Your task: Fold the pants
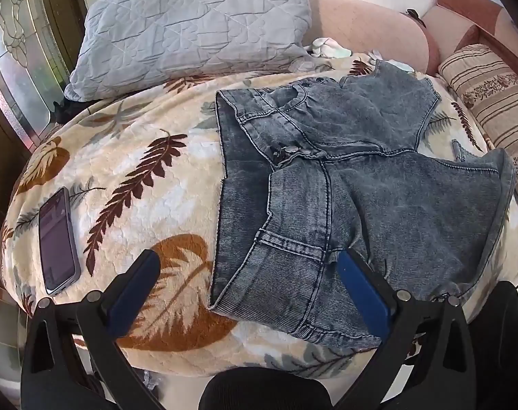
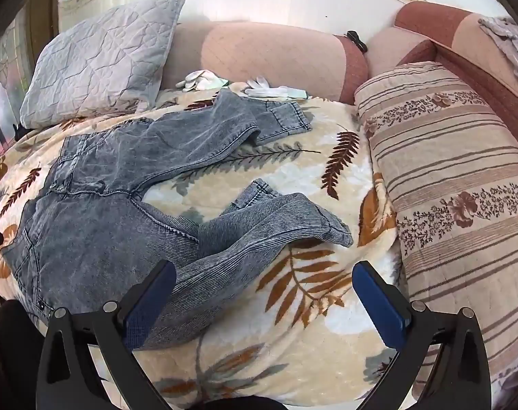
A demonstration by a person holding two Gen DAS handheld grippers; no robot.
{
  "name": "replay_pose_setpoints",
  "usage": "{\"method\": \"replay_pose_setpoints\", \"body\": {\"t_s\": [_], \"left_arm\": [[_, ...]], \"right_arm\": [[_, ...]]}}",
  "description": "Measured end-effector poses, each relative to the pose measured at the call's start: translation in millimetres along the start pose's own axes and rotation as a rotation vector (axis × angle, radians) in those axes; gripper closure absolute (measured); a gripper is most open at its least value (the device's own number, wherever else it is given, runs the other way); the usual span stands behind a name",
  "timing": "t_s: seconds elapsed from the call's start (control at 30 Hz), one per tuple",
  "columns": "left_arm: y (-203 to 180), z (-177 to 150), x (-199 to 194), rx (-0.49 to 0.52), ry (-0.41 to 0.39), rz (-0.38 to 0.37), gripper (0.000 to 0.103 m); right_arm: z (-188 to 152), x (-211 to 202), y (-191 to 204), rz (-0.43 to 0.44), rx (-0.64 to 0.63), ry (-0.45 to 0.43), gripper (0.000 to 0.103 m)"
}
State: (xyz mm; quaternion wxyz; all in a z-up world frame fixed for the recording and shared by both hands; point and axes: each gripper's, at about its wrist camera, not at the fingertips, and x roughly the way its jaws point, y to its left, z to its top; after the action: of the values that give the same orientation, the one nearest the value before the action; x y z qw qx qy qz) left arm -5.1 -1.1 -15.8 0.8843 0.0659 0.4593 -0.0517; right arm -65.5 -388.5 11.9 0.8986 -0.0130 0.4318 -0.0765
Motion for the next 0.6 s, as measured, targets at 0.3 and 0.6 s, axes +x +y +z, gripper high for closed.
{"method": "replay_pose_setpoints", "body": {"t_s": [0.3,0.6], "left_arm": [[-1.3,-0.1,1.3,0.02,0.006,0.0,0.0],[-4.5,-0.9,2.5,0.029,0.011,0.001,0.0]], "right_arm": [[1.3,0.0,0.0,0.01,-0.011,0.003,0.0],[2.1,2.3,0.9,0.017,-0.022,0.009,0.0]]}}
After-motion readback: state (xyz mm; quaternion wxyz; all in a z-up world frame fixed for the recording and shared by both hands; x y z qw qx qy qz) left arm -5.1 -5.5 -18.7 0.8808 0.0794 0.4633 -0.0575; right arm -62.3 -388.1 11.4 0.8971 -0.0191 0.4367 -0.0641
